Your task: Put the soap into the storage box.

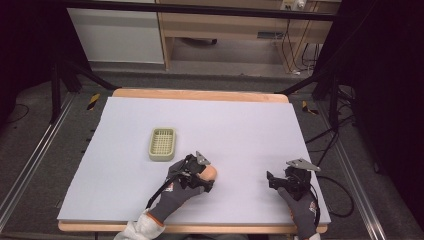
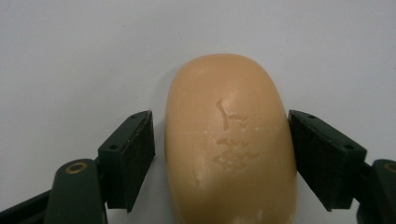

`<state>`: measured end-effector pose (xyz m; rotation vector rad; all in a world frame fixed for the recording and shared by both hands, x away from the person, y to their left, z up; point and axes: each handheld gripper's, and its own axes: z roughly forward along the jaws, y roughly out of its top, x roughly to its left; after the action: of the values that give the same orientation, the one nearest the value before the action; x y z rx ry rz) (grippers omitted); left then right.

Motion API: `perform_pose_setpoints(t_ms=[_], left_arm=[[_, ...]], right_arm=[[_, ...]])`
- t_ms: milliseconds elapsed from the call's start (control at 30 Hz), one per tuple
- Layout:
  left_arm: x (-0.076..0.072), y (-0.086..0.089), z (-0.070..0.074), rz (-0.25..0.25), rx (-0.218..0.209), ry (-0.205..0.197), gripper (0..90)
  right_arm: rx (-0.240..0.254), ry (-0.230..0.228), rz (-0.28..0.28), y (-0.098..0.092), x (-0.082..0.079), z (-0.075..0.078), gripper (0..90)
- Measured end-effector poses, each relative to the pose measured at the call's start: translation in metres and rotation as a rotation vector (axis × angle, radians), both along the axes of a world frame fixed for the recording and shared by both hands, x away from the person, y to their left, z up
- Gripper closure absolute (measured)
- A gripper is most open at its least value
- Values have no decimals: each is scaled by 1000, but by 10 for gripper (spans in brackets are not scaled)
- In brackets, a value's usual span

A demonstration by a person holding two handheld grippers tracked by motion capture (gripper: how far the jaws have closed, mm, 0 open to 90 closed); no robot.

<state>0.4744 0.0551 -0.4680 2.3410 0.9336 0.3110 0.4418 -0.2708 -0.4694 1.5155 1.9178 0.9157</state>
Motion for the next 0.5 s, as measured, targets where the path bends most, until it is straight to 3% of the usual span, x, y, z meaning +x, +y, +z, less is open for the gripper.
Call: perform_pose_setpoints(t_ms=[500], left_arm=[[-3,-3,-2,2,13,-8,308]], right_arm=[[0,2,0,0,0,0,80]])
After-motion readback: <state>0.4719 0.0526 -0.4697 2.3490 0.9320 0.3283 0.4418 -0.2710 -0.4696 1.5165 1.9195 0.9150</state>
